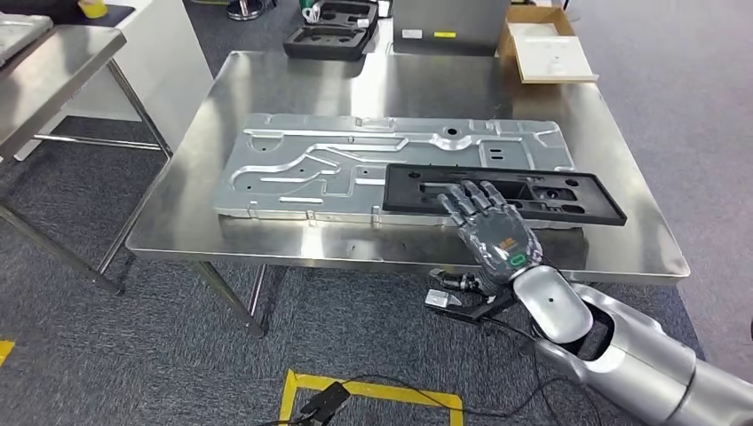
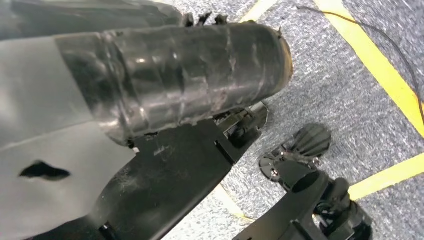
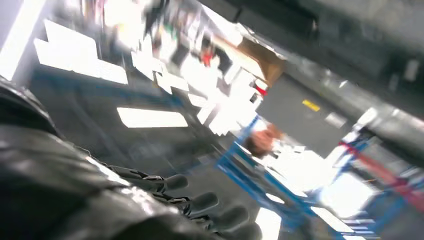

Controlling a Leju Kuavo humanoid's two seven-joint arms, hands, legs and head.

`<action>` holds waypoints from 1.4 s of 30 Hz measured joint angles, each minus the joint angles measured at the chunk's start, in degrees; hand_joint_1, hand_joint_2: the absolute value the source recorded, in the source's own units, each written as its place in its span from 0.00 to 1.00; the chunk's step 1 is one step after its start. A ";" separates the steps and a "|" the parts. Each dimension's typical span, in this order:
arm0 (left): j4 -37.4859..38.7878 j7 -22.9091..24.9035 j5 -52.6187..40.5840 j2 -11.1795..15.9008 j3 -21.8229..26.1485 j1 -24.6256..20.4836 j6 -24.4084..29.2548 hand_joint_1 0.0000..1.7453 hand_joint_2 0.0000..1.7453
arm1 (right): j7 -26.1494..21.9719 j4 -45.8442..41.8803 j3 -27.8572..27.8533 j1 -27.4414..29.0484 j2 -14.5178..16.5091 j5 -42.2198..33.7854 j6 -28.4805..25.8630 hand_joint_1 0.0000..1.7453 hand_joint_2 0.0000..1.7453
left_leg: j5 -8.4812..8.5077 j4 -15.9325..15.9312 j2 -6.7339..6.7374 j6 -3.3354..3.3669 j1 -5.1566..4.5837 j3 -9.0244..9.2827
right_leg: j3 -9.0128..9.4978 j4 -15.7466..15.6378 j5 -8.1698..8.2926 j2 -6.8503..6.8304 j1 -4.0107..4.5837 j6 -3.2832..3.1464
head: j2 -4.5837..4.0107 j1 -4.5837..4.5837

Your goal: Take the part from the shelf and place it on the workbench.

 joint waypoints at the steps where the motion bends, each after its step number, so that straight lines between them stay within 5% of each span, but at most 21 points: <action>1: 0.00 -0.06 0.11 -0.05 0.00 0.09 0.05 0.00 0.00 | 1.40 -0.17 -2.12 1.71 -0.67 -1.55 -3.87 0.00 0.00 | 0.91 -0.51 0.02 0.27 0.18 -0.37 | -0.53 1.54 -1.96 0.03 0.05 0.23 | -0.01 0.17; 4: 0.00 -0.11 0.49 -0.18 0.00 0.31 0.17 0.00 0.00 | 3.16 -0.54 -9.50 5.81 -2.20 -4.23 -11.37 0.00 0.00 | 2.94 -0.66 0.12 0.94 0.12 -2.61 | -2.61 10.78 -10.15 0.05 -0.01 0.65 | -0.01 0.57; 5: 0.00 -0.10 0.58 -0.21 0.00 0.37 0.23 0.00 0.00 | 3.28 -0.62 -11.34 6.86 -2.57 -4.47 -12.49 0.00 0.00 | 3.48 -0.53 0.20 1.05 0.05 -3.47 | -2.66 13.13 -11.15 0.04 -0.06 0.80 | -0.01 0.57; 7: 0.00 -0.04 0.79 -0.22 0.00 0.45 0.48 0.00 0.00 | 4.11 -0.79 -13.99 9.39 -3.33 -4.82 -14.93 0.00 0.00 | 4.59 -0.17 0.30 0.96 0.05 -5.38 | -0.57 13.50 -9.37 0.01 -0.28 1.12 | -0.01 0.59; 8: 0.00 0.01 0.93 -0.23 0.00 0.50 0.65 0.00 0.00 | 4.81 -0.96 -15.45 11.10 -3.80 -5.11 -16.73 0.00 0.00 | 5.20 0.20 0.30 0.81 0.10 -6.55 | 1.76 11.57 -7.74 -0.03 -0.51 1.30 | -0.01 0.59; 10: 0.00 0.08 1.20 -0.25 0.00 0.63 1.02 0.00 0.00 | 5.86 -1.52 -18.78 14.77 -4.50 -5.96 -20.59 0.00 0.00 | 6.12 1.24 0.18 0.30 0.14 -8.59 | 6.96 4.85 -7.44 -0.06 -0.75 1.46 | 0.00 0.55; 12: 0.00 0.03 1.44 -0.25 0.00 0.85 1.20 0.00 0.00 | 5.92 -2.21 -23.21 18.60 -4.81 -7.46 -24.13 0.00 0.00 | 6.85 1.90 -0.01 -0.37 0.08 -9.54 | 9.40 0.59 -9.09 0.06 -0.40 0.86 | 0.00 0.37; 14: 0.00 -0.19 1.80 -0.27 0.00 1.19 1.27 0.00 0.00 | 5.43 -2.66 -27.79 22.06 -4.82 -10.35 -27.93 0.00 0.00 | 7.70 1.90 -0.16 -0.95 0.23 -9.98 | 9.12 0.01 -8.66 0.08 -0.02 -0.29 | -0.01 0.31; 16: 0.00 -0.68 2.33 -0.34 0.00 1.70 1.45 0.00 0.00 | 3.00 -2.73 -32.04 25.40 -4.37 -16.99 -32.47 0.00 0.00 | 5.97 3.03 -0.10 -1.53 0.59 -10.84 | 8.11 -0.09 -7.56 -0.14 0.05 -1.26 | -0.01 0.27; 20: 0.00 -1.68 3.91 -0.56 0.04 2.72 2.80 0.00 0.00 | -10.76 -1.14 -45.63 34.83 0.06 -35.50 -37.71 0.00 0.00 | -4.93 13.72 0.03 -2.29 0.76 -12.46 | 5.44 -0.20 -5.21 -0.94 0.17 -2.20 | -0.01 -0.04; 21: 0.00 -1.81 4.31 -0.57 0.10 2.93 3.21 0.00 0.00 | -14.86 0.05 -49.35 36.37 1.80 -39.76 -37.85 0.00 0.00 | -5.57 15.75 0.02 -2.23 0.73 -11.96 | 4.52 -0.17 -4.55 -1.00 0.23 -2.23 | -0.01 -0.07; 23: 0.00 -1.96 4.90 -0.57 0.27 3.33 3.86 0.00 0.00 | -22.32 3.24 -56.31 39.02 5.49 -48.18 -37.97 0.00 0.00 | -3.56 14.95 0.00 -1.75 0.55 -8.50 | 2.68 -0.14 -3.27 -1.02 0.27 -2.16 | -0.01 -0.05; 26: 0.00 -2.37 5.65 -0.55 0.46 3.63 4.39 0.00 0.00 | -34.04 11.72 -64.84 42.06 10.75 -60.04 -36.19 0.00 0.00 | -2.83 3.77 -0.14 -0.69 -0.20 1.22 | 1.07 -0.25 -1.54 -1.09 0.22 -1.69 | 0.00 -0.02; 27: 0.00 -2.70 5.93 -0.54 0.56 3.73 4.48 0.00 0.00 | -37.67 16.05 -67.28 42.17 12.62 -63.37 -34.87 0.00 0.00 | -3.48 0.72 -0.17 -0.37 -0.44 3.21 | 0.98 -0.46 -0.93 -1.11 0.12 -1.43 | 0.00 -0.02; 29: 0.00 -3.16 6.58 -0.50 0.75 4.09 4.63 0.00 0.00 | -41.78 25.06 -71.32 41.76 16.17 -67.46 -31.71 0.00 0.00 | -3.58 -1.74 -0.07 0.12 -0.73 4.02 | 1.06 -1.25 0.42 -1.01 -0.08 -0.82 | 0.00 -0.16; 31: 0.00 -3.08 7.07 -0.39 0.83 4.74 4.67 0.00 0.00 | -40.91 33.70 -74.08 41.15 19.42 -68.72 -29.64 0.00 0.00 | -1.88 -2.87 0.26 0.70 -0.55 3.63 | 0.83 -1.38 0.21 -0.71 -0.22 -0.33 | 0.00 -0.28; 35: 0.03 -3.89 7.30 1.06 0.86 5.81 2.73 0.00 0.00 | -30.17 47.12 -77.66 39.54 25.77 -71.33 -26.89 0.00 0.00 | 1.44 -3.62 0.91 1.57 -0.33 0.95 | -1.60 8.69 -10.15 -0.44 -0.44 0.25 | 0.00 0.10; 36: 0.05 -3.75 7.01 1.47 0.86 5.98 2.35 0.00 0.00 | -25.85 49.10 -78.29 39.39 27.25 -72.12 -24.53 0.00 0.00 | 2.05 -3.34 0.98 1.46 -0.31 -0.13 | -1.86 11.91 -11.27 -0.44 -0.60 0.46 | 0.00 0.13; 38: 0.09 -3.00 6.10 2.15 0.86 6.16 1.80 0.00 0.00 | -17.03 52.69 -79.29 39.17 30.23 -73.22 -18.06 0.00 0.00 | 3.11 -2.32 1.10 0.95 -0.14 -2.59 | -0.61 14.55 -9.43 -0.46 -1.18 1.05 | 0.00 0.11; 40: 0.11 -2.41 4.96 2.59 0.85 6.01 0.97 0.00 0.00 | -11.28 55.38 -79.69 38.79 32.77 -72.14 -12.97 0.00 0.00 | 3.74 -0.47 1.14 0.19 0.17 -5.22 | 3.66 10.31 -7.30 -0.47 -2.11 2.01 | 0.01 0.10; 42: 0.11 -2.00 3.39 3.03 0.84 5.68 -0.69 0.00 0.00 | -8.17 57.38 -79.61 38.21 35.06 -67.54 -9.38 0.00 0.00 | 3.96 1.89 1.04 -0.75 0.27 -7.55 | 8.00 3.96 -9.00 -0.24 -2.24 2.12 | 0.01 0.03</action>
